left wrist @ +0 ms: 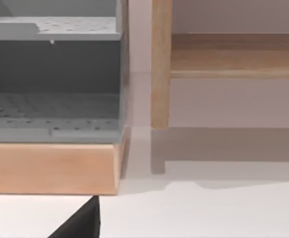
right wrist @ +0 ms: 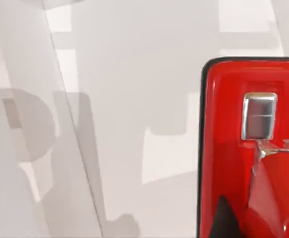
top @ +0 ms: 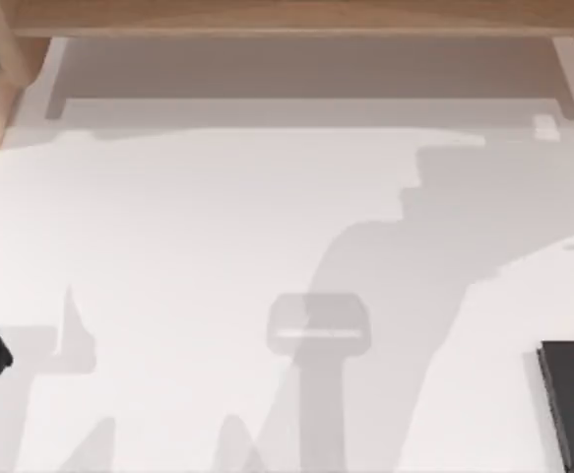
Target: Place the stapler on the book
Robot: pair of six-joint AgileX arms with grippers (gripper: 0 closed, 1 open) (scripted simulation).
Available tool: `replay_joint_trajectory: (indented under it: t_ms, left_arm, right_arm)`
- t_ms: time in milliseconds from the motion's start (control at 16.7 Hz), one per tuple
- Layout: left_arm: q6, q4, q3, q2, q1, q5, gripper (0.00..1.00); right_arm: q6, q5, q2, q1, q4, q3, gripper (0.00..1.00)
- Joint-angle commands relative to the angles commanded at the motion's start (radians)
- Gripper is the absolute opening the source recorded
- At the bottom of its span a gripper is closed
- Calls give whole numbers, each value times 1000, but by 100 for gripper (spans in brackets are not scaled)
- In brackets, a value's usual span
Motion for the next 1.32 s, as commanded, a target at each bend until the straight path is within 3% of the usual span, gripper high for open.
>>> replay_joint_trajectory:
  t_ms: [720, 1320]
  left_arm:
    - [0, 0, 0, 0, 0, 0, 100]
    - [0, 0, 0, 0, 0, 0, 100]
  right_arm:
    - [40, -1, -571, 216, 132, -718, 0]
    - [65, 18, -823, 329, 134, -1201, 0]
